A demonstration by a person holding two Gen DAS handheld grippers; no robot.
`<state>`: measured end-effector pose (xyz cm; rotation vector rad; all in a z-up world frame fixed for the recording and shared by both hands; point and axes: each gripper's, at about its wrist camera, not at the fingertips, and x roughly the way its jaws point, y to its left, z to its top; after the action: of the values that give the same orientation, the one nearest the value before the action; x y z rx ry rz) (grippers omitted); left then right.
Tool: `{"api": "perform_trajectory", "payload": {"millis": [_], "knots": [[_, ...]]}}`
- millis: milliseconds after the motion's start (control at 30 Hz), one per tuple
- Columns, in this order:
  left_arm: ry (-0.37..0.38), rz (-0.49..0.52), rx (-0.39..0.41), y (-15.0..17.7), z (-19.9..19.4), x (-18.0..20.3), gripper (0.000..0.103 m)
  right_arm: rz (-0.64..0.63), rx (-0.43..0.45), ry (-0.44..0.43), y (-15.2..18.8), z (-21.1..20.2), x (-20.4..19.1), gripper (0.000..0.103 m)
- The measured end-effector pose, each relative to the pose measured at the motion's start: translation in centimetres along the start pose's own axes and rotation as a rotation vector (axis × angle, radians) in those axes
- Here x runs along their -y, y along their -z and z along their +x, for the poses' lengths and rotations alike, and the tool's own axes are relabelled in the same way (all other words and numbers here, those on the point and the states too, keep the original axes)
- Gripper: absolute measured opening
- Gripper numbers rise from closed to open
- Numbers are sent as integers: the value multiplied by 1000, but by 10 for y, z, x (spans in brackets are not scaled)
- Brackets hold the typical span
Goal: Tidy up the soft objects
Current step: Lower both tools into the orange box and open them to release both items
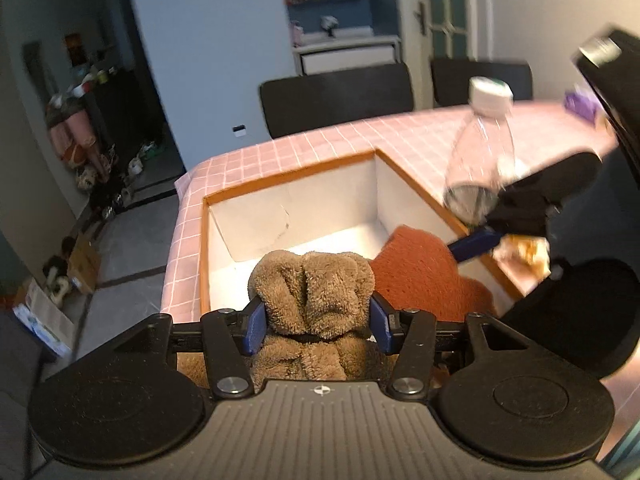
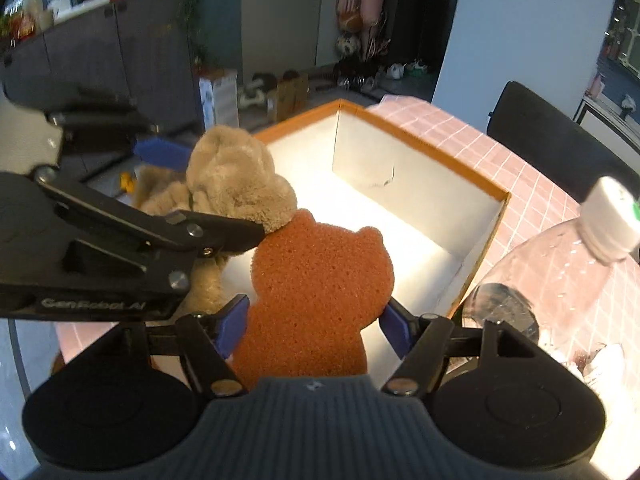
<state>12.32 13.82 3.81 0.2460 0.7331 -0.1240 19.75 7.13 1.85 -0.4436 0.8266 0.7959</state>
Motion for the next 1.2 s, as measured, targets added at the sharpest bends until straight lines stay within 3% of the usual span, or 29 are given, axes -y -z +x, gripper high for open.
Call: {"api": "perform_trajectory", "payload": {"millis": [133, 300, 633, 933, 1200], "knots": [[-2, 104, -48, 1, 9, 10, 60, -38, -58, -9, -4, 17, -4, 70], [21, 144, -107, -2, 20, 11, 61, -57, -96, -32, -9, 25, -2, 72], [6, 158, -152, -5, 21, 12, 80, -107, -111, -41, -8, 26, -9, 81], [-11, 157, -122, -11, 10, 14, 84, -126, -89, -44, -9, 14, -7, 82], [-20, 93, 11, -6, -18, 19, 84, -91, 24, -32, 6, -25, -3, 88]]}}
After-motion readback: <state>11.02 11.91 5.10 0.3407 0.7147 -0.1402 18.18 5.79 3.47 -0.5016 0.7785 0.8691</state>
